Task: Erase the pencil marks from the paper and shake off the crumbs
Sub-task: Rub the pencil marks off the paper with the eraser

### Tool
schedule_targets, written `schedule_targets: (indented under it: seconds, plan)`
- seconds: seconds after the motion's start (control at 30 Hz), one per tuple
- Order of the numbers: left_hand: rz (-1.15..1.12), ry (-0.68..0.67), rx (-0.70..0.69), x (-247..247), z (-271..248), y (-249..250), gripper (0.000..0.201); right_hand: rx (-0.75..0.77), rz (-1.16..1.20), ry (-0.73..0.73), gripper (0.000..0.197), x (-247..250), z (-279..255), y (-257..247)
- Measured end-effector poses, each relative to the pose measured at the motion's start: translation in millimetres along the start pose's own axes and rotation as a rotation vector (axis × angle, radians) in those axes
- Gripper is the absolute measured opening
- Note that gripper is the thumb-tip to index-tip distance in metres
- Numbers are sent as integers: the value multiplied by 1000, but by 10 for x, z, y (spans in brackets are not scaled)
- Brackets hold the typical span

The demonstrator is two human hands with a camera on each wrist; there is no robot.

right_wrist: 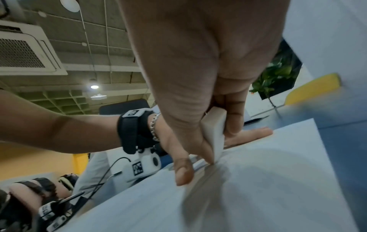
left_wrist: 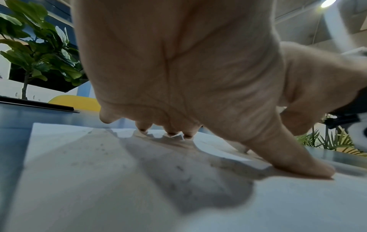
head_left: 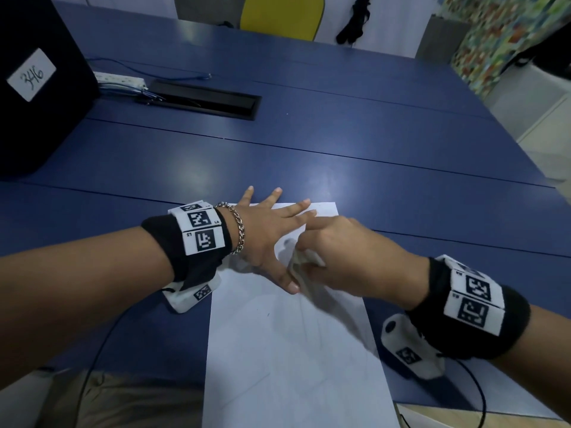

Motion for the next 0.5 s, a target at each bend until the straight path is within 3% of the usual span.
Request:
schedule_targets:
  seconds: [0.17,0.23,0.33,0.5]
  plan:
    - [23,-17,21,-25,1,-14,148,-173,-4,49,16,112,40,434]
    - [25,-21,21,-29,3,-15,148,-146,-14,81,10,120,21,340]
    - [11,-21,18,-20,-4,-8,148,-46,-13,13,13,9,-12,87]
    - [30,-41,32,-29,-18,-13,146,-204,-32,67,18,115,3,459]
Point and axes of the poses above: each hand's wrist, its own z-axis towards the middle knuckle, its own x-axis out of the back of the hand, y = z × x, the point moved 8 cm from there along z, towards the middle knuckle, and after that the axes turned 5 degrees about -z, right-handed, at the moved point
